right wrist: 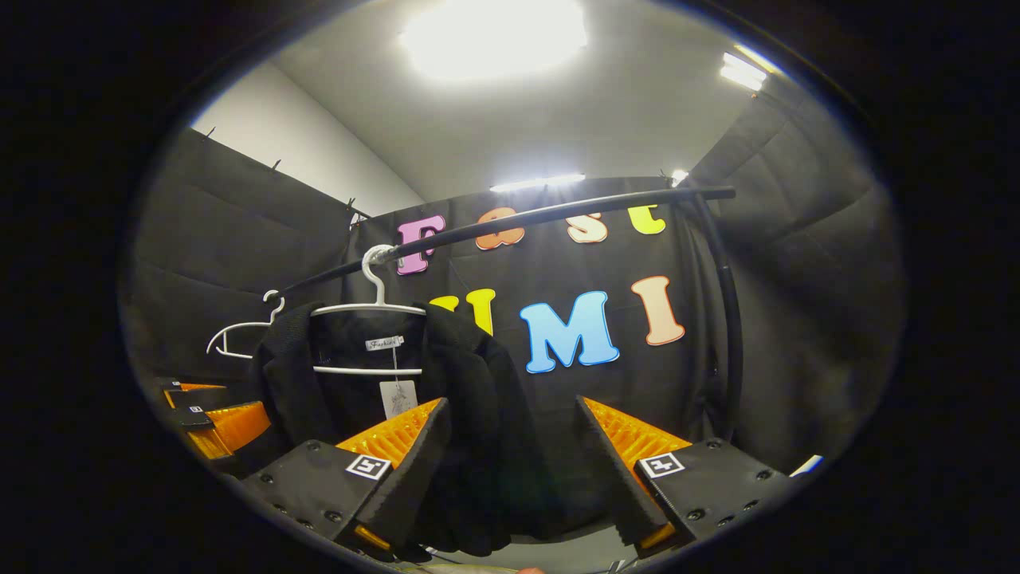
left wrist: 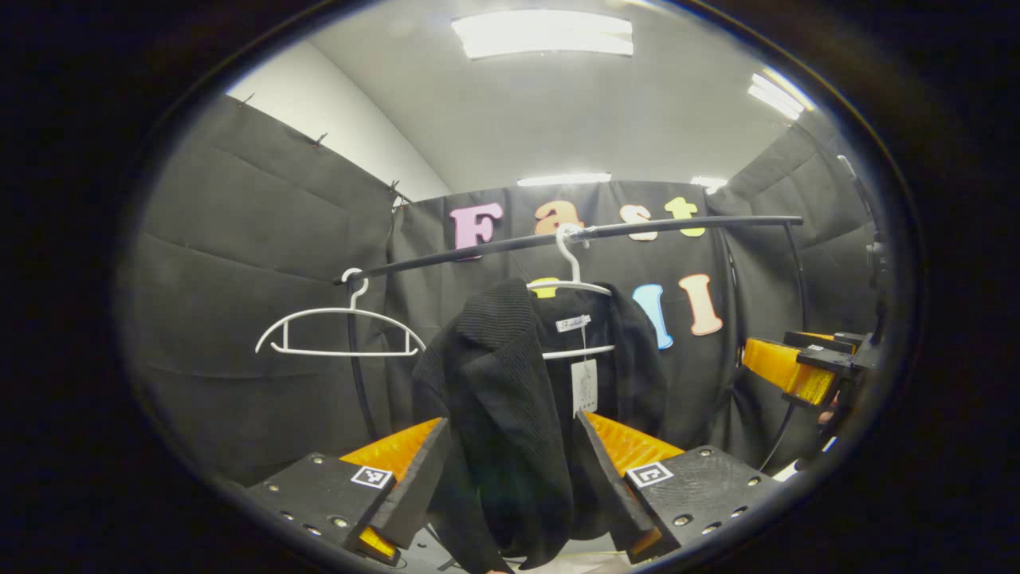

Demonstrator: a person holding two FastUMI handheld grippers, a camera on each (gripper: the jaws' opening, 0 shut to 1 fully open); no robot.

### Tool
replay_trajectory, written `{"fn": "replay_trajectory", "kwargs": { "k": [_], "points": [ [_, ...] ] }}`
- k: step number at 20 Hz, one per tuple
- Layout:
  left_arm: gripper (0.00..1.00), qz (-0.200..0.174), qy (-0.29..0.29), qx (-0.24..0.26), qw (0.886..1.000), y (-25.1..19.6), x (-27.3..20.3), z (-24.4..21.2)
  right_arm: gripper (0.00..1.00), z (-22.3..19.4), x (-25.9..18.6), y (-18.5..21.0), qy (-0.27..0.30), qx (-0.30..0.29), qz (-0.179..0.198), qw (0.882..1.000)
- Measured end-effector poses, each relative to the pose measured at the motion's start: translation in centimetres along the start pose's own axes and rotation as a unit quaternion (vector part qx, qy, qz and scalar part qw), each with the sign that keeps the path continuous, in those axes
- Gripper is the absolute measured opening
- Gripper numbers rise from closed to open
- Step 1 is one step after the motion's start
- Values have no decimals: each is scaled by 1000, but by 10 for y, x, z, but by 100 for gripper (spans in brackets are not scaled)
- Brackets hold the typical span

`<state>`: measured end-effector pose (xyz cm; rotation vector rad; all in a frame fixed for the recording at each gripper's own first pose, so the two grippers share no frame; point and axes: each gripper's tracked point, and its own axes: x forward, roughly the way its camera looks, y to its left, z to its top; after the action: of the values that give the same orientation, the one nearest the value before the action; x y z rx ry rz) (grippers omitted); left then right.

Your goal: Grasp the clothes on the hanger with both hands and then place them into the laundry hamper below.

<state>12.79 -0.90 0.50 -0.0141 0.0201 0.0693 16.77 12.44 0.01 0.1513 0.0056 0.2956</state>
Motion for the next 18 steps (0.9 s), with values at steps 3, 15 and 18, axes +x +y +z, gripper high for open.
{"fn": "replay_trajectory", "kwargs": {
  "k": [3,15,18],
  "points": [
    [90,4,-5,2,1000,-5,14,2,97,-3,16,8,4,-5,18,1000],
    [90,53,-18,7,998,-13,75,3,97,-13,85,46,10,-12,102,995],
    [90,71,-22,11,997,-10,87,0,97,-23,98,55,19,-15,123,992]
  ]
}}
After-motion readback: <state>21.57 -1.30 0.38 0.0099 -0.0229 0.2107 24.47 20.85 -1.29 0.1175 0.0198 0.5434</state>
